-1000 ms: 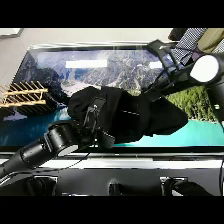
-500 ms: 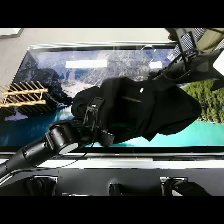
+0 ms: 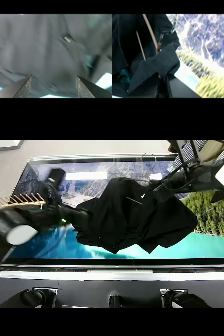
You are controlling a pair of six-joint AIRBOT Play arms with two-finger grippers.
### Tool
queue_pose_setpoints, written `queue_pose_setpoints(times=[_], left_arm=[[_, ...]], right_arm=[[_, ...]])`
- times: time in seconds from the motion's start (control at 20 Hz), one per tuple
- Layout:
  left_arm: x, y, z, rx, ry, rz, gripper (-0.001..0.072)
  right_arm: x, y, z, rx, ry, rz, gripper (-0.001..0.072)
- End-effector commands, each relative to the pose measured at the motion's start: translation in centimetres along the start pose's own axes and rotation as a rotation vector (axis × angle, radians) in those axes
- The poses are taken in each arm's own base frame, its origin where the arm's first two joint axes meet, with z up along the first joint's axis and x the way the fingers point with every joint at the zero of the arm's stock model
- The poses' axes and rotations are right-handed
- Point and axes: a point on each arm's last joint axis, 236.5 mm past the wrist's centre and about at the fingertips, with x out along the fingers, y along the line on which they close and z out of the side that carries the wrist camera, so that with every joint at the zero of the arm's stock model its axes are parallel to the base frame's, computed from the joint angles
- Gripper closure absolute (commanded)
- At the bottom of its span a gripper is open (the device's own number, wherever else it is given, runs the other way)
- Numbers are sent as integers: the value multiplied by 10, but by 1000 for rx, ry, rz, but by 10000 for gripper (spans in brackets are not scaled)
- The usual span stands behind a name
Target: Fold the clothes and pants, and hang the long-sleeved shirts on hangers.
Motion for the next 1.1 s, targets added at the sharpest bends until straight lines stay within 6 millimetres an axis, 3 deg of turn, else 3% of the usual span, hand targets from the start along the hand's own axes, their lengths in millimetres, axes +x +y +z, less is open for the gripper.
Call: queue_pose_setpoints(times=[0.0,0.2,0.3,0.55,0.7,0.75,1.05], left_arm=[[-20,37,31,136,-88,58,91],[-9,58,33,215,-112,99,88],[1,66,24,261,-103,43,91],[13,43,6,344,-154,-271,92],[24,23,-36,420,-7,-420,92],[27,22,-40,435,6,-431,92],[44,22,-30,440,-47,-440,94]], right_arm=[[-2,19,15,-178,-69,72,685],[-6,57,22,-446,-147,219,684],[-2,67,19,-484,-142,271,685],[14,82,19,-456,-142,361,685],[21,83,18,-450,-135,374,684],[22,84,18,-447,-135,382,684],[25,91,12,-441,-116,427,684]])
